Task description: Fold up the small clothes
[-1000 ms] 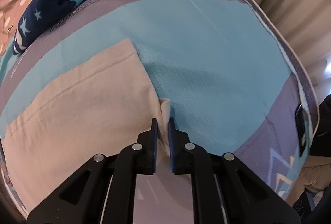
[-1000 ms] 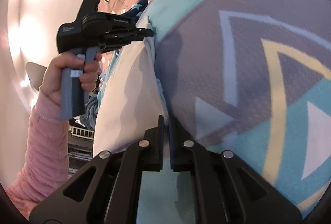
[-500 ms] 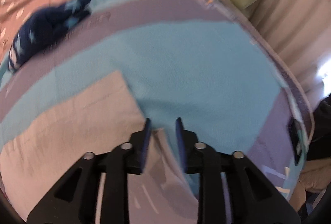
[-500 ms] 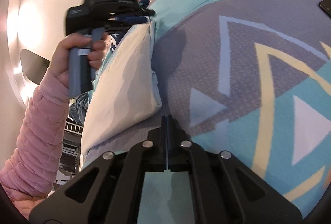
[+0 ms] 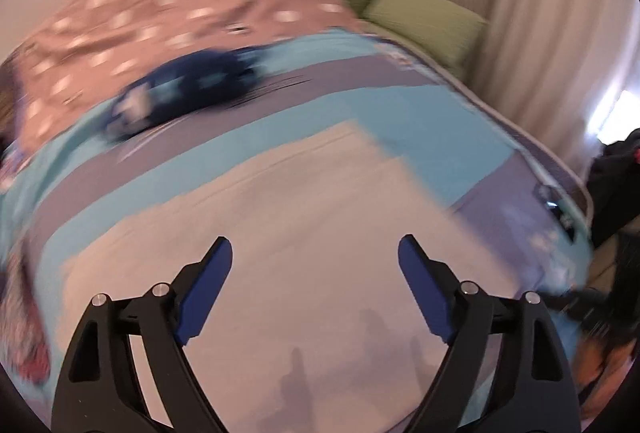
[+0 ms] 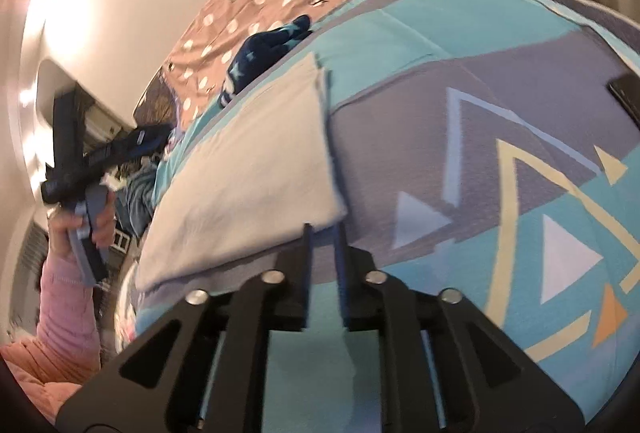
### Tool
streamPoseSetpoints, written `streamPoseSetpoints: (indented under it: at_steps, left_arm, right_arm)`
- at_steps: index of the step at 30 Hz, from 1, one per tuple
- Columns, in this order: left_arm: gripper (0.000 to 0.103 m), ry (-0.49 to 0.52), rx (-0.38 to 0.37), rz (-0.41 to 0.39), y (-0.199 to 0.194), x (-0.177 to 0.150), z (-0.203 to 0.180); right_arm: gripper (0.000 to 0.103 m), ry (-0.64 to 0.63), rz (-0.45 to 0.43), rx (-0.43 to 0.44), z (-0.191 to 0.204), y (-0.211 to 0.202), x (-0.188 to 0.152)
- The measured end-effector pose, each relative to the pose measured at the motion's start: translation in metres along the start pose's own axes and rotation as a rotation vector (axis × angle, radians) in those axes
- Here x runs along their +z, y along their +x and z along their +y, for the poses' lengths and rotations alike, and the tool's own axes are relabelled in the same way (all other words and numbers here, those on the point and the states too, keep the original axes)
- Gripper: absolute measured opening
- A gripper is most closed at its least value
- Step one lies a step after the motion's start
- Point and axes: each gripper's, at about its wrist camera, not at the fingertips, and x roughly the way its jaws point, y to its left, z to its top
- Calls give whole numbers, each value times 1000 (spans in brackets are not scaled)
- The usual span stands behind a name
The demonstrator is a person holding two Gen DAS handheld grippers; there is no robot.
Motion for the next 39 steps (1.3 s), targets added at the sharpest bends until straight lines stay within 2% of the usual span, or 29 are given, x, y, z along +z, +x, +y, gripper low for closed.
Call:
streamPoseSetpoints:
  at_steps: [2,6,9,12,16,18,23,27,31,32,34,35,37,39]
  left_arm:
    - [85,-85,47,-16,-18,-29,36]
    - [85,-370,99,-94,-70,-106,122]
    - [86,-550,95,-149,-97,-160,164]
    - [86,-654,69,-177,-112,-203,185]
    - [86,-663,76,-164,-114,-235,188]
    - [86,-655,55,-161,-115,-247,193]
    - [86,-649,13,-179,-109,-261,206]
    - [86,-678,-32,-191,-101,-269,215]
    - [85,-648,-71,-194,-100,-271,215]
    - [82,-617,-97,-203,-103,-271,212]
    - [56,-545,-151,-218,-107,-270,204]
    - [51,-518,-172,-224,-109,-270,200]
    - [48,-446,-219,-223,-109,-270,190]
    - [48,-366,-203,-185,-102,-268,181]
  right_arm:
    - [23,-66,13,-16,16,5,1]
    - [30,-189,67,-6,57,28,1]
    - [34,-274,108,18,88,46,-1]
    - [34,-321,110,15,108,64,-1]
    - [35,-239,159,-25,110,88,-2]
    - [35,-249,176,-48,119,96,-9]
    - [38,-467,165,-116,167,98,-30]
    - [45,-658,171,-82,215,107,-52]
    - [50,-834,216,-16,259,130,-79]
    - [50,-864,232,7,271,137,-85]
    - [50,-882,251,41,283,143,-90]
    - [52,-886,257,54,288,145,-87]
    - [54,-885,254,56,291,146,-83]
    - [56,-865,247,36,289,144,-74]
